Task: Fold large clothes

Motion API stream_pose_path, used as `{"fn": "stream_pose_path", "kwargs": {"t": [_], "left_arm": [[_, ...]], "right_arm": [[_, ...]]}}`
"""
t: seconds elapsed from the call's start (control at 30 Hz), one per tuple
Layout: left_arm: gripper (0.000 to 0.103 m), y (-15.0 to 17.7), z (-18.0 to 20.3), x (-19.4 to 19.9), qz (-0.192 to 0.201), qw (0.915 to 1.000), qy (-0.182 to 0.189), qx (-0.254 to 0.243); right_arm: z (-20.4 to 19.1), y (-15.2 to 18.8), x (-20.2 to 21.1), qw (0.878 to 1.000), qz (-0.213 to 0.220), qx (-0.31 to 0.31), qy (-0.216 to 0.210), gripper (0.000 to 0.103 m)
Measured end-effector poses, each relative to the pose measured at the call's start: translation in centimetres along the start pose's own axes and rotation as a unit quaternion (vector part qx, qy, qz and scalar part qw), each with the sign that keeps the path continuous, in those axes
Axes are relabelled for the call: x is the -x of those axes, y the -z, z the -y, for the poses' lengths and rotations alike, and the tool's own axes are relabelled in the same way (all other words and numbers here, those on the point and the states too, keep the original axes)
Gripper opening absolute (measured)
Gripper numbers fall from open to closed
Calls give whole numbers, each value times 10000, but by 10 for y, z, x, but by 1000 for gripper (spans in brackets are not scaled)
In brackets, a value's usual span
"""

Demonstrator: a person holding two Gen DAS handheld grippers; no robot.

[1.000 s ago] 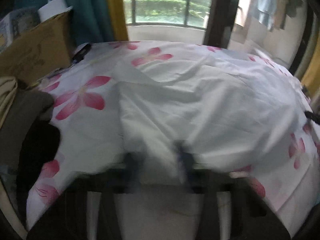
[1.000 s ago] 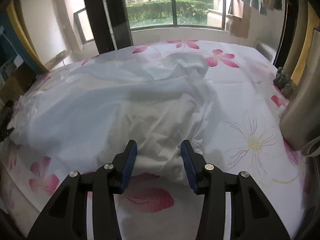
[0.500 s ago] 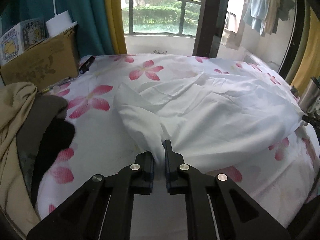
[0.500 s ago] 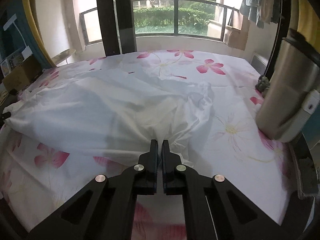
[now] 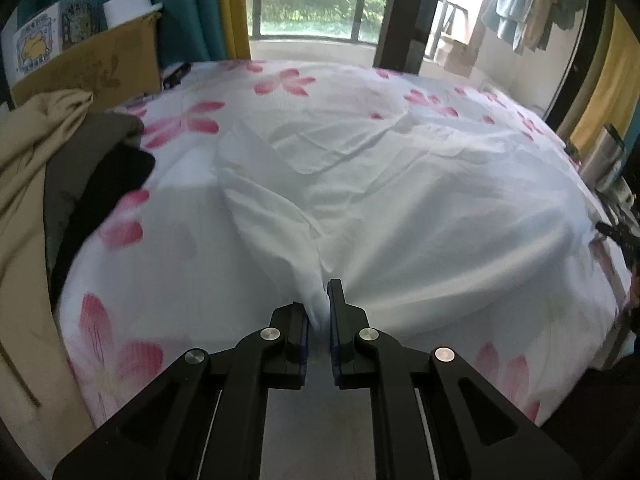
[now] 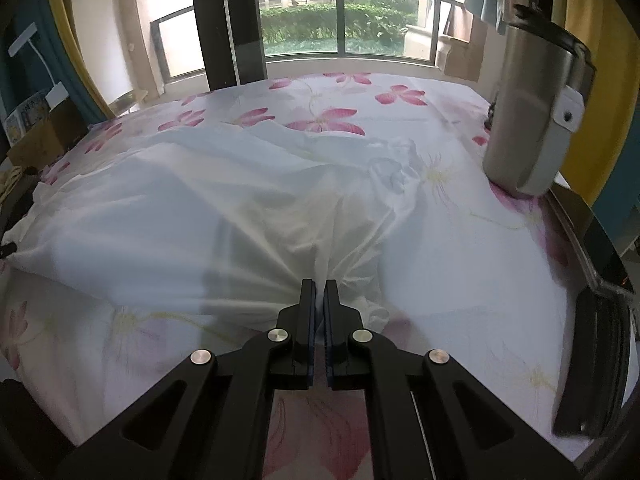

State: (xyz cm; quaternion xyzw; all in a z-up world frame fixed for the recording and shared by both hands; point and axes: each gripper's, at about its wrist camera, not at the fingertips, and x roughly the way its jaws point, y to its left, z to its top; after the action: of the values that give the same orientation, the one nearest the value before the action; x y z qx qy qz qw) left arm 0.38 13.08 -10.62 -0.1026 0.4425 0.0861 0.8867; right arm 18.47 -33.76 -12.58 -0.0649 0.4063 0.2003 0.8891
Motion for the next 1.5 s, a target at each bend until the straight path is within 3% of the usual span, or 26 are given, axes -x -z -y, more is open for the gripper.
{"fn": "stream_pose_path", "kwargs": {"t": [0.1,0.27,0.4,0.53,0.63,0.73,0.87,0.97,1.03,1.17,1.27,1.5], "left_arm": [[10,5,-2,2,-68,9999,116,53],[40,-7,-11,23,332,9991,-148,235],[40,-31,-17,39,716,9969,-256,198],[40,-54,-6,31,698,9970,-253,-198],[40,-69,9,22,688,9952,-344,-602],[40,-79,16,5,522,9959,-42,-743],[40,-84,23,-23,185,9950,-166,-966],[40,-87,23,-38,-38,9956,189,-918],[40,-88,20,-48,-199,9954,208,-916],[40,-93,10,-77,-636,9942,241,-838],[40,-106,8,-84,-661,9942,251,-816],[40,-134,-3,-107,-608,9934,-239,-945]], "right_arm": [[1,5,1,10000,-85,44,-3,3],[2,5,2,9998,-122,131,-7,5],[5,-4,9,9998,-91,133,113,8],[14,-23,23,9986,265,-40,445,24],[19,-39,27,9974,503,-270,437,39],[10,-57,19,9979,583,-227,184,40],[1,-74,-7,9971,500,-473,-312,40],[-7,-85,-36,9965,114,-516,-652,40],[-10,-90,-54,9956,-139,-514,-772,40],[-10,-102,-81,9948,-514,-435,-758,40],[-9,-113,-95,9952,-612,-309,-703,40],[4,-139,-118,9953,-635,-453,-576,40]]}}
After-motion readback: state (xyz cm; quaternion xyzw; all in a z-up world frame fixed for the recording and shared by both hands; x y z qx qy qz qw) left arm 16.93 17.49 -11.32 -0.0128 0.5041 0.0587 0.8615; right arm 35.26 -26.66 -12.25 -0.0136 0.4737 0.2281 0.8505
